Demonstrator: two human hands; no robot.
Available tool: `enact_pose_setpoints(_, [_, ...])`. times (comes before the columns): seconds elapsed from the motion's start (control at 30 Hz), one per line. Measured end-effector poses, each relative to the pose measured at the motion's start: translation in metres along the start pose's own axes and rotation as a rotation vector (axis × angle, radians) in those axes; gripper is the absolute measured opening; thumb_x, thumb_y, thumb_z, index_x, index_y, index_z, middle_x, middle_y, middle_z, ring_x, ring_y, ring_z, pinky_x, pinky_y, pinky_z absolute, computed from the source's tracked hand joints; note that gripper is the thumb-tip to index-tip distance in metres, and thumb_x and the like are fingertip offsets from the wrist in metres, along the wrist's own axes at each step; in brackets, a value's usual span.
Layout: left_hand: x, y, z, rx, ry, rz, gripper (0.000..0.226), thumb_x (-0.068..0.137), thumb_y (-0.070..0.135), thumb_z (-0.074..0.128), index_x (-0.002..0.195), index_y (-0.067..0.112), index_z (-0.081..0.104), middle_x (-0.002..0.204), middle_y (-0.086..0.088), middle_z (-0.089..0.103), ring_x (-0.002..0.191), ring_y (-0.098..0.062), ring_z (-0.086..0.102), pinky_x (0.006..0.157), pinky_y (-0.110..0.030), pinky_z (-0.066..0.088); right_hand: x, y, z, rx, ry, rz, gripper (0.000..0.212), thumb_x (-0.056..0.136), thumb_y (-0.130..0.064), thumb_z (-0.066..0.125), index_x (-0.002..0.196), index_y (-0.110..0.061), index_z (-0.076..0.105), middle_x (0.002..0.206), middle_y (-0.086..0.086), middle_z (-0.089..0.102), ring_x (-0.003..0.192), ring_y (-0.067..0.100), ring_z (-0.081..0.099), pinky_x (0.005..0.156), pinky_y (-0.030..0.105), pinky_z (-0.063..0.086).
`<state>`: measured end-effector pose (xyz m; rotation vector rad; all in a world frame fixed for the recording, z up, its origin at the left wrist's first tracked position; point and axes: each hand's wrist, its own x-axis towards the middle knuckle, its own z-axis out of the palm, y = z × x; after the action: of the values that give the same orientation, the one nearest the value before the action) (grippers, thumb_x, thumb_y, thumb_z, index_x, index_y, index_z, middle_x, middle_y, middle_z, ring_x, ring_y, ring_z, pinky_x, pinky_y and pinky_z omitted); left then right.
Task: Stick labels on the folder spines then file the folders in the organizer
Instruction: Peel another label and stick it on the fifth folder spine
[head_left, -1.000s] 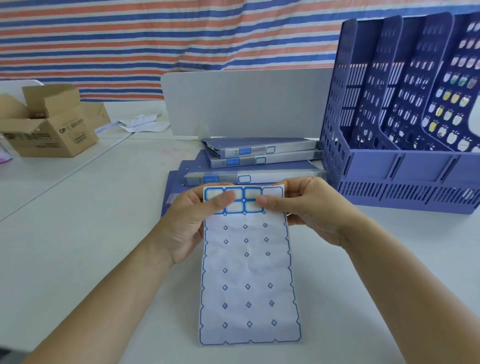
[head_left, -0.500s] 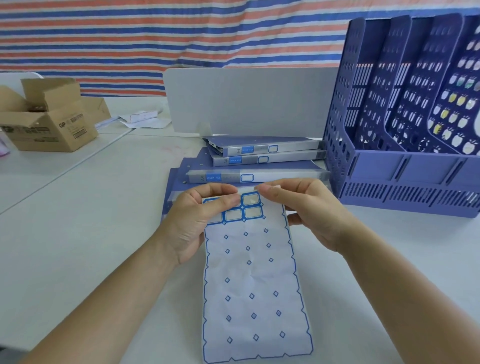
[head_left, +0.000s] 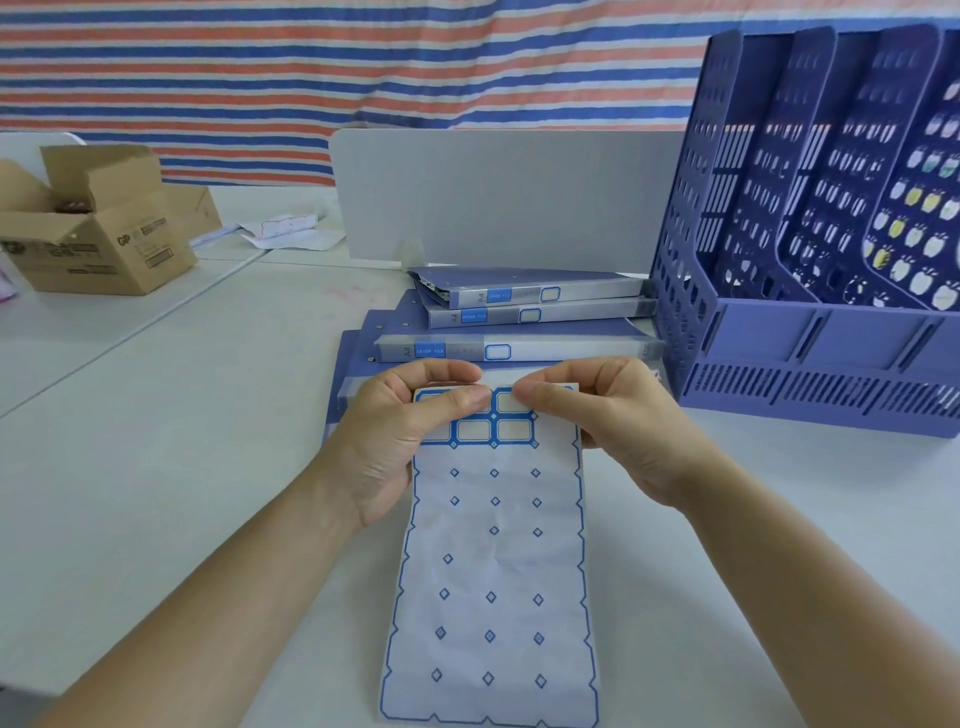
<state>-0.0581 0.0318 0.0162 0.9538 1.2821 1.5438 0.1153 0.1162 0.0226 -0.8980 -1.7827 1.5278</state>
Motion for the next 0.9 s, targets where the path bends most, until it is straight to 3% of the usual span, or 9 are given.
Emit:
enact_pose_setpoints(0.13, [-0.0009, 0.0008, 0.0008, 0.01, -0.01, 0.006, 0.02, 0.07, 0.013, 0.075, 0.089, 0.017, 0.071, 0.077, 0.002, 0.072, 0.076, -0.01, 0.07, 0.069, -0.023, 0.056, 0.0017, 0.002, -0.0001, -0.034, 0.008, -0.014, 0.007, 0.082, -0.024, 0.077, 0.082, -0.017, 0.079, 0.074, 0.01, 0.068, 0.062, 0.014, 0.055, 0.053, 0.018, 0.042])
enact_pose_setpoints(0.27, [-0.0019, 0.0023, 0.0017, -0.013, -0.015, -0.029, 0.017, 0.078, 0.005, 0.071, 0.093, 0.014, 0.07, 0.074, 0.002, 0.072, 0.071, -0.01, 0.07, 0.059, -0.023, 0.055, 0.0027, 0.0056, -0.0001, -0.098, 0.015, -0.029, 0.009, 0.082, -0.031, 0.077, 0.082, -0.022, 0.08, 0.072, 0.002, 0.065, 0.066, 0.015, 0.048, 0.057, 0.022, 0.039])
enact_pose_setpoints(0.43, [-0.0011, 0.0017, -0.0001, 0.013, 0.008, 0.002, 0.028, 0.064, 0.016, 0.077, 0.09, 0.02, 0.072, 0.081, -0.001, 0.073, 0.081, -0.017, 0.071, 0.084, -0.038, 0.055, 0.0008, 0.0025, -0.0013, -0.028, -0.038, -0.036, 0.007, 0.088, -0.019, 0.072, 0.086, -0.014, 0.077, 0.068, -0.001, 0.069, 0.051, 0.003, 0.056, 0.048, 0.011, 0.041])
enact_pose_setpoints(0.53, [-0.0013, 0.0011, -0.0003, 0.011, 0.001, -0.008, 0.031, 0.061, 0.018, 0.078, 0.091, 0.022, 0.072, 0.083, -0.004, 0.074, 0.083, -0.02, 0.07, 0.089, -0.041, 0.054, 0.0021, 0.0041, -0.0008, -0.035, -0.04, -0.043, 0.007, 0.085, -0.022, 0.075, 0.085, -0.016, 0.078, 0.073, 0.002, 0.072, 0.06, 0.01, 0.061, 0.058, 0.019, 0.045])
enact_pose_setpoints(0.6, [-0.0017, 0.0016, -0.0005, -0.016, -0.026, -0.029, 0.032, 0.061, 0.017, 0.078, 0.092, 0.023, 0.071, 0.084, -0.007, 0.074, 0.082, -0.022, 0.07, 0.082, -0.04, 0.056, 0.0027, 0.0056, 0.0008, -0.064, -0.038, -0.052, 0.012, 0.081, -0.03, 0.078, 0.085, -0.02, 0.079, 0.076, 0.006, 0.07, 0.067, 0.016, 0.057, 0.064, 0.029, 0.044])
enact_pose_setpoints(0.7, [-0.0024, 0.0035, -0.0001, -0.026, -0.052, -0.047, 0.033, 0.064, 0.015, 0.075, 0.096, 0.02, 0.069, 0.081, -0.005, 0.075, 0.074, -0.019, 0.071, 0.065, -0.031, 0.059, 0.0023, 0.0069, 0.0021, -0.111, -0.032, -0.083, 0.01, 0.085, -0.03, 0.075, 0.084, -0.02, 0.078, 0.068, -0.003, 0.066, 0.061, 0.012, 0.051, 0.059, 0.024, 0.042])
enact_pose_setpoints(0.8, [-0.0014, 0.0039, -0.0012, -0.048, -0.049, -0.07, 0.035, 0.065, 0.013, 0.076, 0.099, 0.019, 0.069, 0.086, -0.009, 0.074, 0.077, -0.022, 0.071, 0.067, -0.035, 0.061, 0.0015, 0.0066, 0.0039, -0.174, -0.026, -0.152, 0.01, 0.088, -0.029, 0.072, 0.082, -0.023, 0.076, 0.063, -0.004, 0.062, 0.057, 0.015, 0.045, 0.055, 0.024, 0.037])
enact_pose_setpoints(0.9, [0.0, 0.004, -0.0033, -0.082, -0.048, -0.103, 0.037, 0.065, 0.012, 0.076, 0.1, 0.018, 0.068, 0.089, -0.011, 0.074, 0.076, -0.025, 0.072, 0.066, -0.035, 0.061, 0.0011, 0.0063, 0.0047, -0.191, -0.006, -0.219, 0.009, 0.091, -0.025, 0.07, 0.082, -0.024, 0.072, 0.061, -0.014, 0.066, 0.053, 0.004, 0.055, 0.053, 0.017, 0.043])
